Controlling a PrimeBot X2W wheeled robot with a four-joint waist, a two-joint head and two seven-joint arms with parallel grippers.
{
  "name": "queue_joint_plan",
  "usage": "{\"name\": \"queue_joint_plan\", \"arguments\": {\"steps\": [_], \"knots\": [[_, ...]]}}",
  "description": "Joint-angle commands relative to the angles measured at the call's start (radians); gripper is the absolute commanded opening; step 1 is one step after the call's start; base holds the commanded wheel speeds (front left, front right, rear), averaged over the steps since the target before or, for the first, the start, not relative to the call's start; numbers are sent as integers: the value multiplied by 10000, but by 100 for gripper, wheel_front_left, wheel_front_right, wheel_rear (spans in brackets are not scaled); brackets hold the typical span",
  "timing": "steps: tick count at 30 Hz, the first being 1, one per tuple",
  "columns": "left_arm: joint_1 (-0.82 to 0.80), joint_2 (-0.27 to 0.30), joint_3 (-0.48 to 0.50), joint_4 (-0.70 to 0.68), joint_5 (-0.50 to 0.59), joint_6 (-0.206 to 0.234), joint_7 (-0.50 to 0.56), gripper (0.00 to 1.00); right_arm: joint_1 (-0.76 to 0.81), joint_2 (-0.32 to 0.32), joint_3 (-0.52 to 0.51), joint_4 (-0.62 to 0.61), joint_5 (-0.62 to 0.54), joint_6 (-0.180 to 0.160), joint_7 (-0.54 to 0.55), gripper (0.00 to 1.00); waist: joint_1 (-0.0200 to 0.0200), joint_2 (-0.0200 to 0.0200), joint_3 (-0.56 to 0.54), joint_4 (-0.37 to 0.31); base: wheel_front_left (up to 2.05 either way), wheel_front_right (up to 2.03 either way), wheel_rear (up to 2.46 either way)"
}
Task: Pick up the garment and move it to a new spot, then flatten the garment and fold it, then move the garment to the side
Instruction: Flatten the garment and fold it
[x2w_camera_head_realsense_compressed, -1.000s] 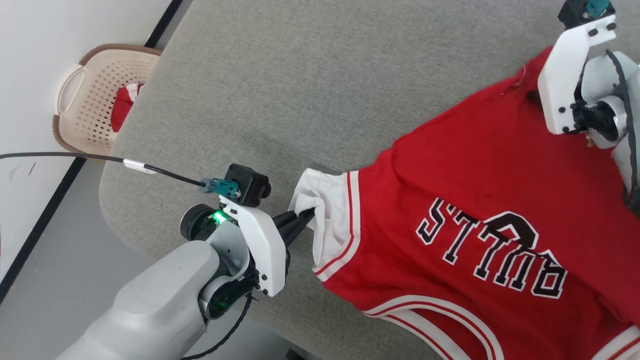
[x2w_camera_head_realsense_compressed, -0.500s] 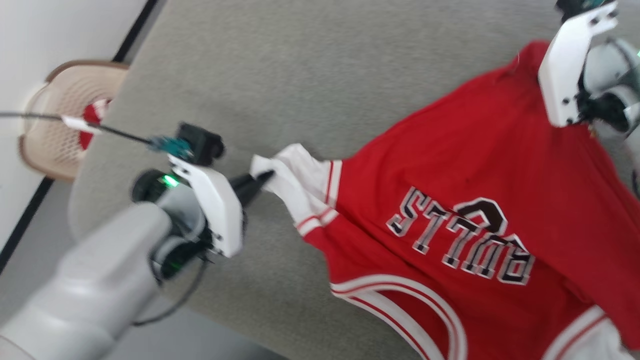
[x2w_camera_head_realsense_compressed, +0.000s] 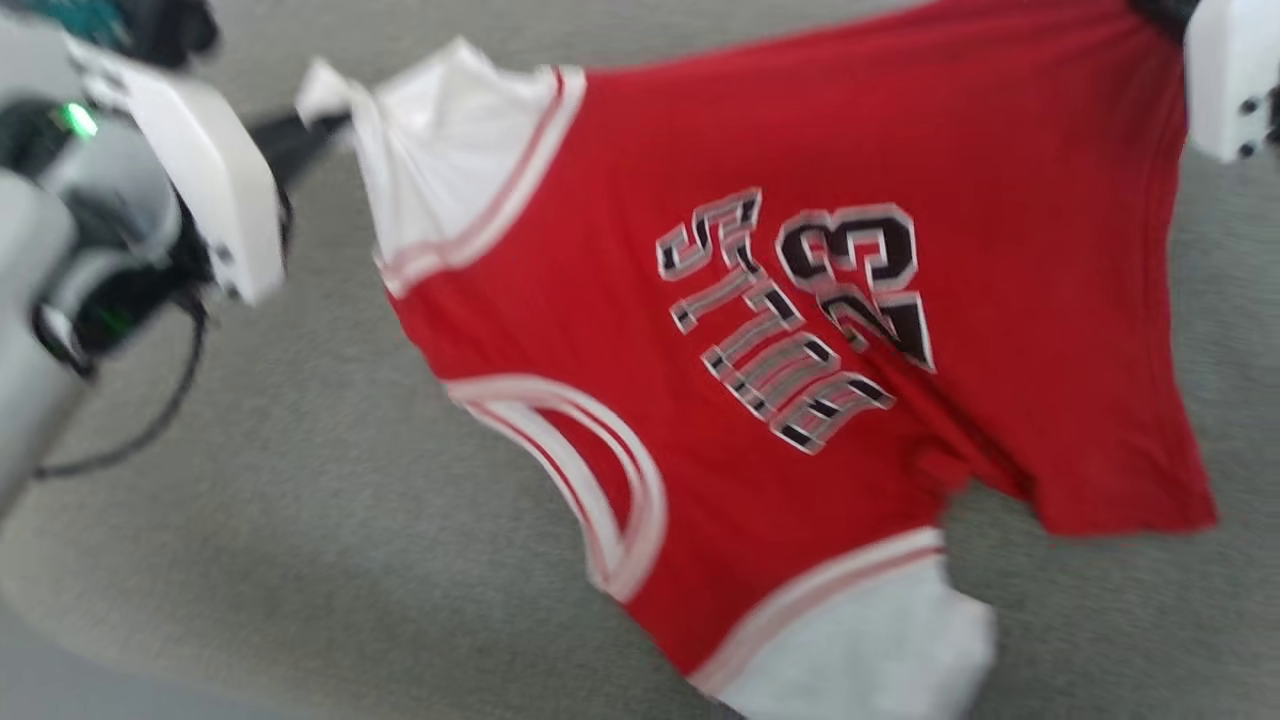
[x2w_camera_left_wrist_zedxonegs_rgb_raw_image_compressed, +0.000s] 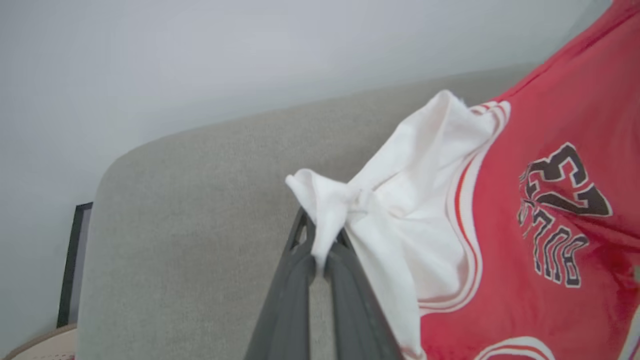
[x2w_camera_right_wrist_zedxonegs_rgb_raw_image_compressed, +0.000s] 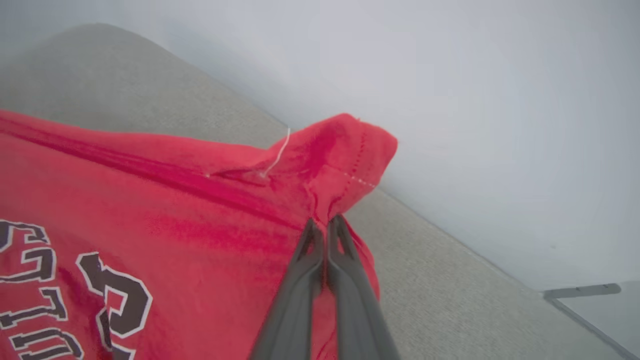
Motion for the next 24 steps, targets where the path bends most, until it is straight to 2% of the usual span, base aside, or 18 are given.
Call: {"name": "queue_joint_plan", "arguments": {"steps": [1,7,12,16,21,23,24], "knots": [[-346,115,119,16,48,151,139,0,120,-110,-231,-162,-144,-6,-34,0,0,0,-169,-367,0,0,0],[-1531,-231,200,446,598,402,235,0,-123,244,-1260,-238,-832,-6,-473,0,0,0,-160,-800,0,0,0],[-2944,-920,351,1658,1536,653,-739,0,-743,992,-2349,588,-2328,-8,-1756,0,0,0,56,-1145,0,0,0],[-4213,-1359,491,2723,2527,663,-2254,0,-1408,1793,-3350,1477,-3838,-8,-3443,0,0,0,255,-1366,0,0,0],[-5514,-1720,728,3664,3745,874,-5169,0,-1987,2520,-4601,2151,-5971,-15,-6060,0,0,0,409,-1463,0,0,0],[-5700,-1857,877,3714,3977,903,-5786,0,-2019,2741,-4782,2306,-6584,-15,-6838,0,0,0,402,-1455,0,0,0],[-5658,-1901,912,3672,4071,783,-5890,0,-1947,2822,-4790,2390,-6746,-15,-7105,0,0,0,389,-1444,0,0,0]]}}
